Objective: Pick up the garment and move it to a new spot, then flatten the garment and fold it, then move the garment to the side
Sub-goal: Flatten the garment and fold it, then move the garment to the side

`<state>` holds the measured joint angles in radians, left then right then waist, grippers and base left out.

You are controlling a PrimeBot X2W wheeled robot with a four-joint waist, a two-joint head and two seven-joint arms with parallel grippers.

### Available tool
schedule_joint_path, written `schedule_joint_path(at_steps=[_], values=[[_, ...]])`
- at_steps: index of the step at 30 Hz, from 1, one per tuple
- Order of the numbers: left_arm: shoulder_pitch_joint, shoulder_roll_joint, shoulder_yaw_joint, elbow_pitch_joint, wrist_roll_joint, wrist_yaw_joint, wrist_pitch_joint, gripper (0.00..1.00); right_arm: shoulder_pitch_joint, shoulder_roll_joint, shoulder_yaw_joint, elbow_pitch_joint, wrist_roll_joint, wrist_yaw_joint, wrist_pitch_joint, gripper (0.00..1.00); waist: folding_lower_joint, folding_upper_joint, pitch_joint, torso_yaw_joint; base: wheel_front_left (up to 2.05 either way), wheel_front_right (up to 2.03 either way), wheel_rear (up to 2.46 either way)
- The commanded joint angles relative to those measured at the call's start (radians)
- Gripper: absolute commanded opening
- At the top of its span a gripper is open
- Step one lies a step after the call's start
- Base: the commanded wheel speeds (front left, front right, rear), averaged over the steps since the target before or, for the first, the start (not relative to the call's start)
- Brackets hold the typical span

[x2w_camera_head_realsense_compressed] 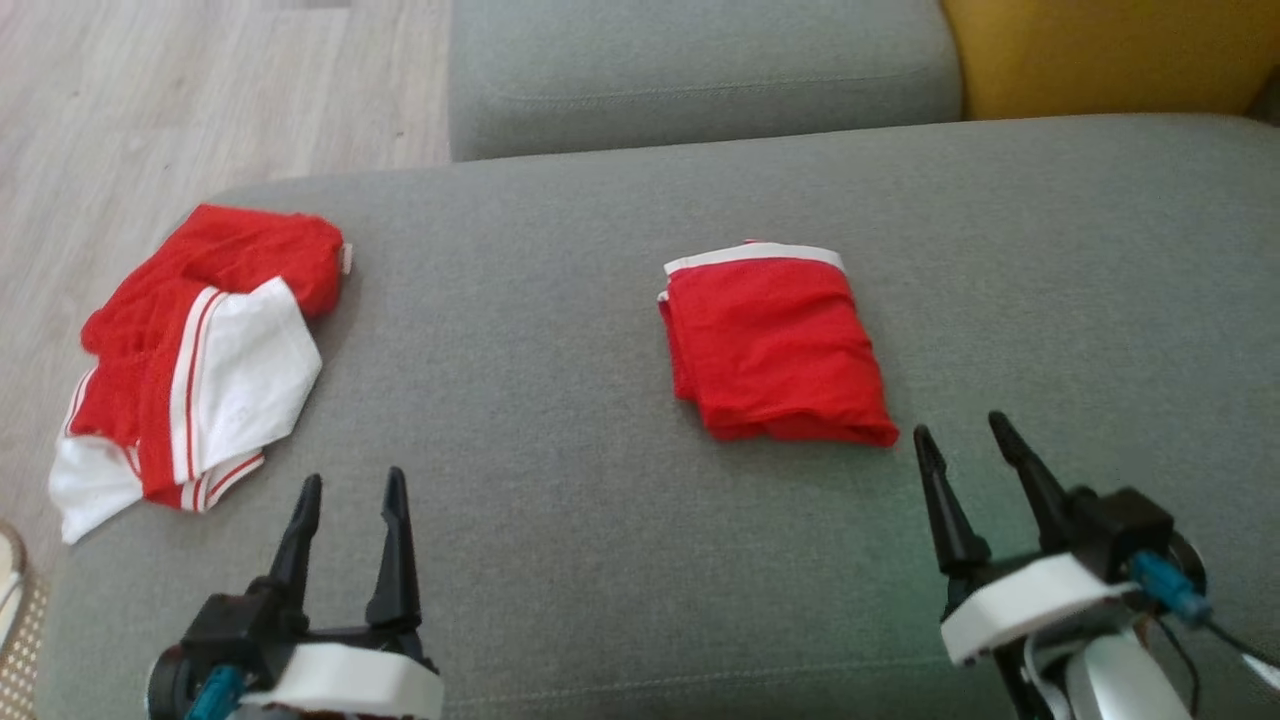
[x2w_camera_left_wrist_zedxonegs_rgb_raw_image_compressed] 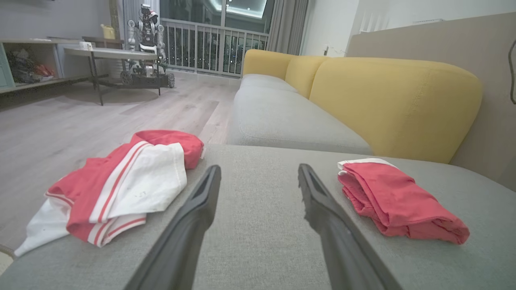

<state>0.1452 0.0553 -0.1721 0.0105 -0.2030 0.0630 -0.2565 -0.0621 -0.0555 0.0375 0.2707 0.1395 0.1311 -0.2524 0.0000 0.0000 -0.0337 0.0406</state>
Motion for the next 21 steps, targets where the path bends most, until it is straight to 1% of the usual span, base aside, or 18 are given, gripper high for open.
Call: schedule_joint_path(at_steps=[1,4,6,13,21], values=[[-0.02,-0.003,0.047,-0.046,0.015,-0.01,-0.005,1.0,-0.006,0.005,0.025,-0.049,-0.007,0.0,-0.009,1.0,0.0,0.0,-0.01,-0.012,0.0,0.0,0.0],[-0.004,-0.003,0.057,-0.041,0.035,-0.02,-0.005,1.0,0.029,0.005,0.043,-0.05,-0.03,0.0,-0.009,1.0,0.0,0.0,-0.022,-0.022,0.0,0.0,0.0],[0.0,-0.003,0.064,-0.03,0.061,-0.017,-0.005,1.0,0.042,0.005,0.059,-0.049,-0.033,0.0,-0.009,1.0,0.0,0.0,-0.028,-0.026,0.0,0.0,0.0],[0.002,-0.004,0.079,0.0,0.108,-0.002,-0.005,1.0,0.054,0.005,0.085,-0.048,-0.005,0.0,-0.009,1.0,0.0,0.0,-0.038,-0.032,0.0,0.0,0.0],[0.004,-0.004,0.076,0.021,0.126,-0.003,-0.005,1.0,0.062,0.005,0.088,-0.045,0.012,0.0,-0.009,1.0,0.0,0.0,-0.055,-0.023,0.0,0.0,0.0]])
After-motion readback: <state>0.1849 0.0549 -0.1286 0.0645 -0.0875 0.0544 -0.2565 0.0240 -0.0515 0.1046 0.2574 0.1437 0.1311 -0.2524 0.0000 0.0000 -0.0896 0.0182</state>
